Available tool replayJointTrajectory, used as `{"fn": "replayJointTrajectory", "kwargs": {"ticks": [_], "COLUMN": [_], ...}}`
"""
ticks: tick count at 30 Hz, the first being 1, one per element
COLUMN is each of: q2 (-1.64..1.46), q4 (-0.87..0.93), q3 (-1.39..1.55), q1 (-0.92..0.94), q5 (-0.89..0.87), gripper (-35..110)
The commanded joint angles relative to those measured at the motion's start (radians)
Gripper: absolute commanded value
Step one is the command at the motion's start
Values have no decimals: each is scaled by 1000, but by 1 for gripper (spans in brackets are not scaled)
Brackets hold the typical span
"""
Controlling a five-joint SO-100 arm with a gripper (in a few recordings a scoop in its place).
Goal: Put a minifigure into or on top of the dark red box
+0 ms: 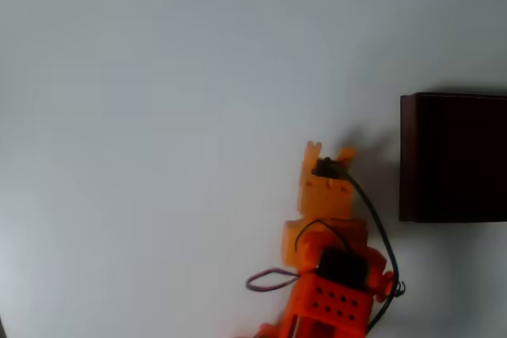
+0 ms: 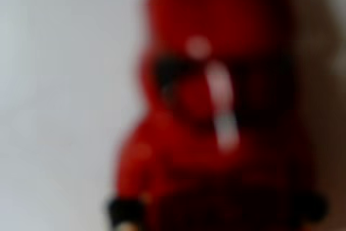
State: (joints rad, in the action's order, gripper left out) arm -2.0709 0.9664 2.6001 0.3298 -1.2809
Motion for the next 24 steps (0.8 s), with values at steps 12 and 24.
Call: {"fn": "replayJointTrajectory", "kwargs": {"ticks": [12, 24], "q2": [-245, 38], "q4": [279, 348], "q3": [-244, -687], "q1": [124, 356], "q5": [258, 560], "gripper": [0, 0]}}
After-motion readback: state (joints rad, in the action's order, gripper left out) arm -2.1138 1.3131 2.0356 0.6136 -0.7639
